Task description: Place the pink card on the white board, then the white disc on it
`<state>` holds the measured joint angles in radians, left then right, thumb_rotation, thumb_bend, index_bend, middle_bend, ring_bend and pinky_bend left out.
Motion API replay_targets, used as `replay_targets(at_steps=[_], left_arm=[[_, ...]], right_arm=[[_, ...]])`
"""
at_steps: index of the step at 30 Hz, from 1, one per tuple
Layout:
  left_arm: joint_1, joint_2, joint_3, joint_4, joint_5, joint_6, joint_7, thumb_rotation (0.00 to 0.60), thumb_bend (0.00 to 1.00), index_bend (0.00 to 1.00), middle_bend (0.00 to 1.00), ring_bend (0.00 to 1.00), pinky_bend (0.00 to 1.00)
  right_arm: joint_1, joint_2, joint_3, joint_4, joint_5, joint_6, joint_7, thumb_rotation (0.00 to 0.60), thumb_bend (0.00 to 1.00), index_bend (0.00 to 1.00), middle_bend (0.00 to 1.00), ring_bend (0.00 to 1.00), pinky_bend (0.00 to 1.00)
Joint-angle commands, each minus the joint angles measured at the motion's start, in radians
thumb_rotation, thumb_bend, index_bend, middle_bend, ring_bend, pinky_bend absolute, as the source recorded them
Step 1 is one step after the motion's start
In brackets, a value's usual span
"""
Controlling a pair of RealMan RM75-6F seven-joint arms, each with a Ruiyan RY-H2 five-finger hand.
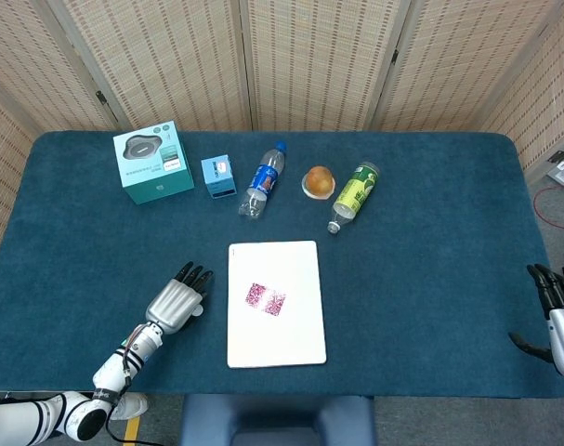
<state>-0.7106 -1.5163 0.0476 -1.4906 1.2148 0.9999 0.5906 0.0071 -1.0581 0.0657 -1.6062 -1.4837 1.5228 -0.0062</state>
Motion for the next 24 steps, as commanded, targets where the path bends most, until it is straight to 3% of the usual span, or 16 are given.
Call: replay_targets(at_steps=[1,24], left_arm=[[0.003,-0.002,-0.004,0.003,-0.001,-0.004,-0.001,0.600,0.36,0.46,0.11,0.07,0.00],[0.018,-0.004,-0.030,0.020,0.030,-0.019,-0.029,0.600,0.40,0.54,0.13,0.08,0.00]], right_arm=[[0.000,0.000,0.000,0.000,0.000,0.001,-0.001,0.600,0.11,0.02,0.12,0.12,0.02],[-0.003,0.003,-0.002,-0.013,-0.001,0.004,-0.012,0.600,0.10,0.02,0.12,0.12,0.02]])
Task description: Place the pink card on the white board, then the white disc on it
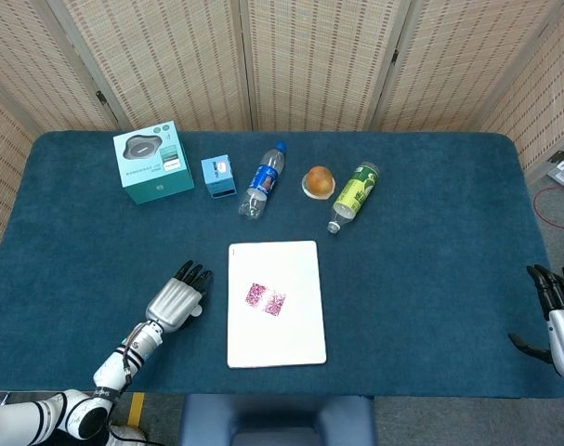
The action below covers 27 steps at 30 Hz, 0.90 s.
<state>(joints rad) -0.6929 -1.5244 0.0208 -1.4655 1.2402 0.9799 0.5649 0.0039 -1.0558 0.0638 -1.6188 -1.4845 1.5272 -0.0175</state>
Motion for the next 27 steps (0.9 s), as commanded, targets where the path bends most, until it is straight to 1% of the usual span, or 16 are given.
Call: replay_targets(at_steps=[1,5,11,18,27], left_arm=[[0.000,0.007,-0.006,-0.010,0.008,0.003,-0.005,0.600,0.40,0.54,0.13,0.08,0.00],[-0.011,0.028,-0.026,-0.043,0.012,0.001,-0.003,0.600,0.41,0.54,0.13,0.08,0.00],[-0.057,0.046,-0.083,-0.113,-0.003,-0.027,0.006,0.600,0.41,0.54,0.13,0.08,0.00],[-0.131,-0.011,-0.138,-0.131,-0.060,-0.076,0.070,0.600,0.41,0.53,0.13,0.08,0.00],[-0.220,-0.119,-0.176,-0.095,-0.177,-0.109,0.176,0.600,0.41,0.53,0.13,0.08,0.00]], right_arm=[[0.000,0.001,0.000,-0.001,0.000,0.000,-0.002,0.600,0.10,0.02,0.12,0.12,0.02],[0.000,0.002,0.001,-0.004,-0.001,0.001,-0.005,0.600,0.11,0.02,0.12,0.12,0.02],[-0.001,0.004,0.000,-0.006,-0.001,0.004,-0.007,0.600,0.11,0.02,0.12,0.12,0.02],[-0.005,0.004,0.000,-0.001,0.005,0.006,-0.001,0.600,0.11,0.02,0.12,0.12,0.02],[-0.010,0.004,0.001,0.014,0.016,0.004,0.017,0.600,0.11,0.02,0.12,0.12,0.02]])
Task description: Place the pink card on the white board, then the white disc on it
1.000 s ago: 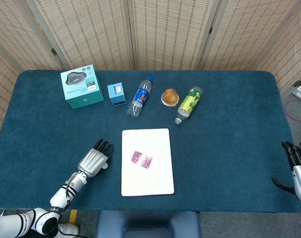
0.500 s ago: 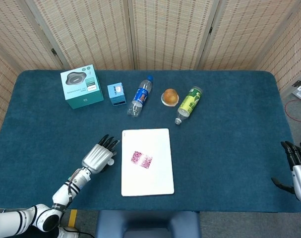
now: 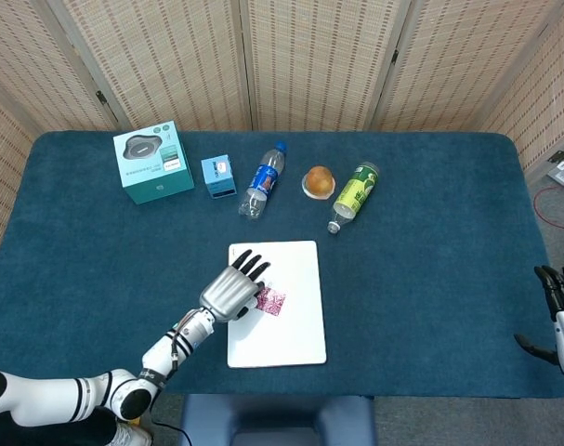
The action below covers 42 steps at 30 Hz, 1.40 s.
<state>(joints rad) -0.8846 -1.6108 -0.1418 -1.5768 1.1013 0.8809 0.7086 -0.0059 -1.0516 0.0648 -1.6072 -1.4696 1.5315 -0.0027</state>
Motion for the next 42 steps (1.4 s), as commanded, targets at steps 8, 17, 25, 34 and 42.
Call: replay_targets(at_steps=[8,17,25,34,42], left_arm=[[-0.091,-0.094,-0.036,0.052,-0.150,-0.008,0.099,0.600,0.41,0.53,0.13,0.08,0.00],[-0.148,-0.134,-0.030,0.084,-0.244,0.003,0.165,0.600,0.40,0.51,0.13,0.08,0.00],[-0.172,-0.134,-0.016,0.072,-0.324,0.025,0.197,0.600,0.38,0.31,0.13,0.07,0.00],[-0.104,-0.047,-0.034,-0.017,-0.305,0.131,0.071,0.600,0.36,0.23,0.13,0.06,0.00],[0.053,0.113,-0.039,-0.072,-0.235,0.274,-0.130,0.600,0.36,0.25,0.13,0.06,0.00]], right_arm=[[-0.005,-0.002,0.000,0.019,0.009,-0.003,0.021,0.600,0.11,0.02,0.12,0.12,0.02],[-0.010,-0.002,-0.001,0.030,0.012,-0.003,0.033,0.600,0.11,0.02,0.12,0.12,0.02],[-0.013,-0.001,0.000,0.033,0.015,-0.002,0.038,0.600,0.11,0.02,0.12,0.12,0.02],[-0.016,0.006,0.001,0.029,0.008,0.006,0.045,0.600,0.11,0.03,0.12,0.12,0.02],[-0.009,0.013,-0.005,0.035,-0.007,-0.010,0.082,0.600,0.11,0.04,0.12,0.12,0.02]])
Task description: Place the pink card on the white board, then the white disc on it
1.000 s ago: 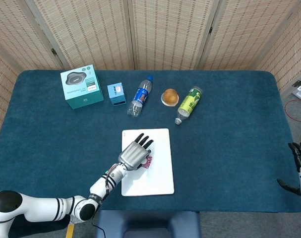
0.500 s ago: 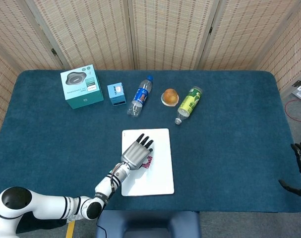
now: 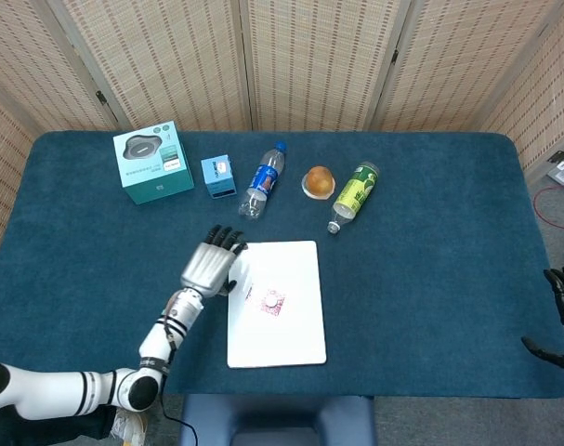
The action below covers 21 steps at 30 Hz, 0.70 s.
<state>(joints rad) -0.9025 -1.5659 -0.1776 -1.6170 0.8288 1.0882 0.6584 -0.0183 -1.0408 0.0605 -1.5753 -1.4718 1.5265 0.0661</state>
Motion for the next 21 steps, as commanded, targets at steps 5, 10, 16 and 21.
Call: replay_targets(at_steps=[5,10,16,21], left_arm=[[0.189,0.155,0.017,-0.055,0.098,0.169,-0.202,0.600,0.37,0.27,0.13,0.07,0.00],[0.300,0.217,0.065,-0.058,0.171,0.258,-0.286,0.600,0.37,0.27,0.13,0.08,0.00],[0.414,0.260,0.120,-0.042,0.242,0.343,-0.344,0.600,0.37,0.27,0.13,0.08,0.00],[0.497,0.293,0.157,-0.065,0.309,0.414,-0.375,0.600,0.37,0.27,0.13,0.08,0.00]], right_arm=[[0.015,0.007,-0.001,0.012,-0.016,-0.020,0.049,0.600,0.11,0.06,0.14,0.12,0.02],[0.028,0.015,-0.003,0.019,-0.027,-0.038,0.100,0.600,0.11,0.08,0.14,0.12,0.02],[0.039,0.022,-0.015,0.023,-0.035,-0.070,0.178,0.600,0.11,0.09,0.15,0.13,0.02],[0.044,0.018,-0.023,0.028,-0.049,-0.075,0.192,0.600,0.11,0.09,0.15,0.13,0.02]])
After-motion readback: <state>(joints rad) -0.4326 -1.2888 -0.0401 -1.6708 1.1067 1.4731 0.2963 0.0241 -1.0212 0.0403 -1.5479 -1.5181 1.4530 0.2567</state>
